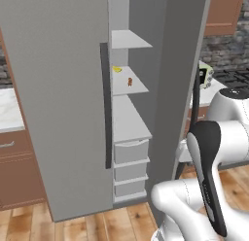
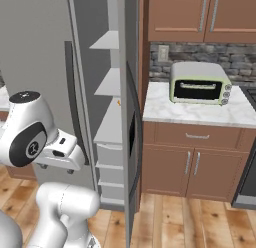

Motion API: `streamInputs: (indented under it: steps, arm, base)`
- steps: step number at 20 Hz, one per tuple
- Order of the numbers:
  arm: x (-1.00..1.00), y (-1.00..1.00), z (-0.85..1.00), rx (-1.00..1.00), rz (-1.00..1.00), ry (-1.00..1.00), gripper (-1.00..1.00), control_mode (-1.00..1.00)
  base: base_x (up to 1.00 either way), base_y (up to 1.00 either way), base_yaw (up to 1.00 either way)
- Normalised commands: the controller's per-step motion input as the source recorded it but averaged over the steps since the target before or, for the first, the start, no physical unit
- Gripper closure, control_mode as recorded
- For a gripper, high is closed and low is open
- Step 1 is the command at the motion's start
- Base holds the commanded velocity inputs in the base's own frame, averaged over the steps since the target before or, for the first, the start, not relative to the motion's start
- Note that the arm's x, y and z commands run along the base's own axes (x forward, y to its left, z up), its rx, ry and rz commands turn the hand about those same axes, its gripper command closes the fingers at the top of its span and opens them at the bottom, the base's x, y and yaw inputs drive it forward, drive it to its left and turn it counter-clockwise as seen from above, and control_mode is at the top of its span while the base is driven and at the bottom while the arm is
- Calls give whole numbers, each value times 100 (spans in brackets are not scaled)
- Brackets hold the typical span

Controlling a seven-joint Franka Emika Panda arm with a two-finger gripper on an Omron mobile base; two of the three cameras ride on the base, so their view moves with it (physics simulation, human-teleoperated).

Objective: Store the kebab skewer in the freezer for long-term storage. Close the freezer door after placing the cooked food.

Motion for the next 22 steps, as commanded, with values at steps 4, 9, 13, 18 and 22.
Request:
streamInputs:
  steps: [4,9,13,18,22]
  arm:
    - [0,0,0,0,0,0,-100,100]
    - [0,0,0,0,0,0,-100,100]
    - [0,0,0,0,0,0,-100,100]
    - [13,-15,0,3,3,-3,-100,-100]
    - [14,-57,0,9,13,-11,-100,-100]
  base:
    - [0,0,1]
    - [0,0,0]
    - [0,0,0]
    - [1,0,0]
    - [0,0,0]
